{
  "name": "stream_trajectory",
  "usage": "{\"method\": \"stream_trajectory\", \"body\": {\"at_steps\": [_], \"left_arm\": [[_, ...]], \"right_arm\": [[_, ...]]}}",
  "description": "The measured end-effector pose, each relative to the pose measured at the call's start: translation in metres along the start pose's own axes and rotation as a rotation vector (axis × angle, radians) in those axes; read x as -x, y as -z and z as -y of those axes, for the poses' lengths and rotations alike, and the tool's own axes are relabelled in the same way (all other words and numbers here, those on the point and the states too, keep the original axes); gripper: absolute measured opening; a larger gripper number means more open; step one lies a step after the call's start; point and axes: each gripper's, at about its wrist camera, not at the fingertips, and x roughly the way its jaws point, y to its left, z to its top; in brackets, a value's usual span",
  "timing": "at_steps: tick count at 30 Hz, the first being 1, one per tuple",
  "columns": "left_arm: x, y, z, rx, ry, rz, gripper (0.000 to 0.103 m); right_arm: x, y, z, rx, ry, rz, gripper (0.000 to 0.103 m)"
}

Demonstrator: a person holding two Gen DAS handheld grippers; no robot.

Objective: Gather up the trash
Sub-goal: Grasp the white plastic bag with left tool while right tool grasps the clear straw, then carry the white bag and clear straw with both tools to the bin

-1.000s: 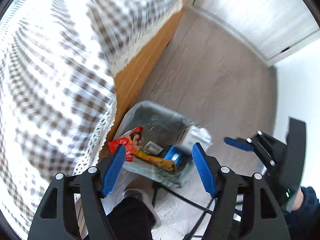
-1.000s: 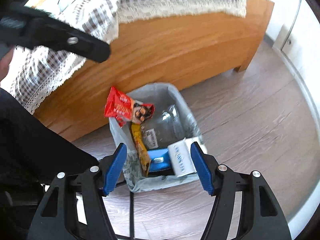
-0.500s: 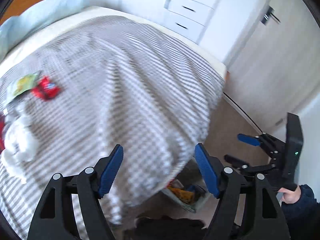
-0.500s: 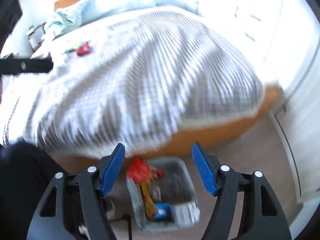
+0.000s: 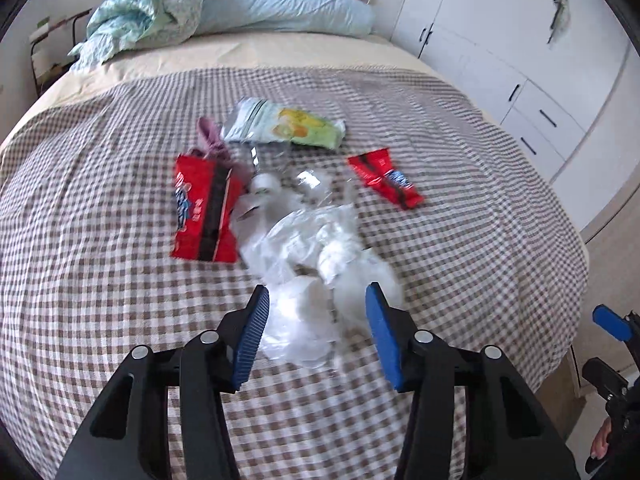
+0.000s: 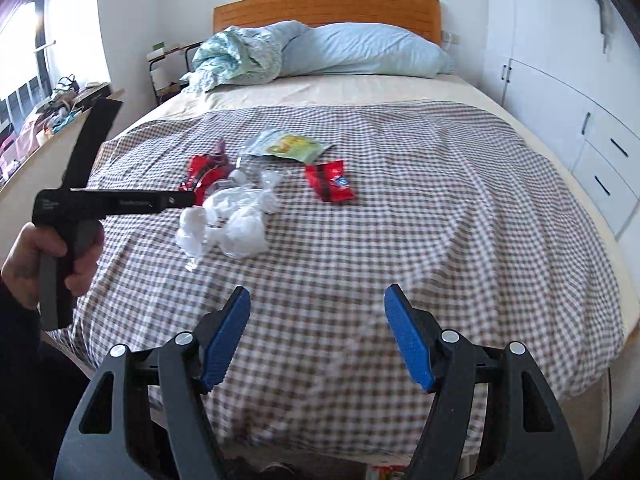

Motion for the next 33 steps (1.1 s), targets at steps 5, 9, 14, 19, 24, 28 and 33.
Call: {"method": "stream_trajectory", "body": {"at_steps": [5,9,14,19,24,28,33], "left_arm": [[-0.029,0.006,-0.035,0.179,0.144,-0.113,0.035],[-0.014,0.003,-0.051,0.252,0.214,-0.069,0.021],[0.045,-0.004,-0.082,0.329,0.366,0.113,0.019],[0.056,0.0,-0.111,0.411,0.395,0.16,0.019],[0.05,0.001,-0.117,0.442,0.353,0.147,0.019],[0.051,-0.003,-0.111,0.428,0.338,0.145,0.019],[0.051,-0.003,-0.109,0.416,0.286,0.134,0.019]], "right_arm": [[-0.047,-0.016,-0.042,0.021,-0.044,-0.033,0.067],[-0.085,-0.026,-0.057,-0.009,-0.075,-0.064,0.067],[-0.107,-0.036,-0.06,-0.057,-0.074,-0.086,0.06],[-0.129,-0.023,-0.092,-0.004,-0.131,-0.149,0.03],[-0.147,-0.012,-0.093,-0.081,-0.106,-0.159,0.029],[-0.148,-0.008,-0.102,-0.072,-0.067,-0.137,0.027],[-0.124,-0.013,-0.1,-0.049,-0.058,-0.103,0.005]]}}
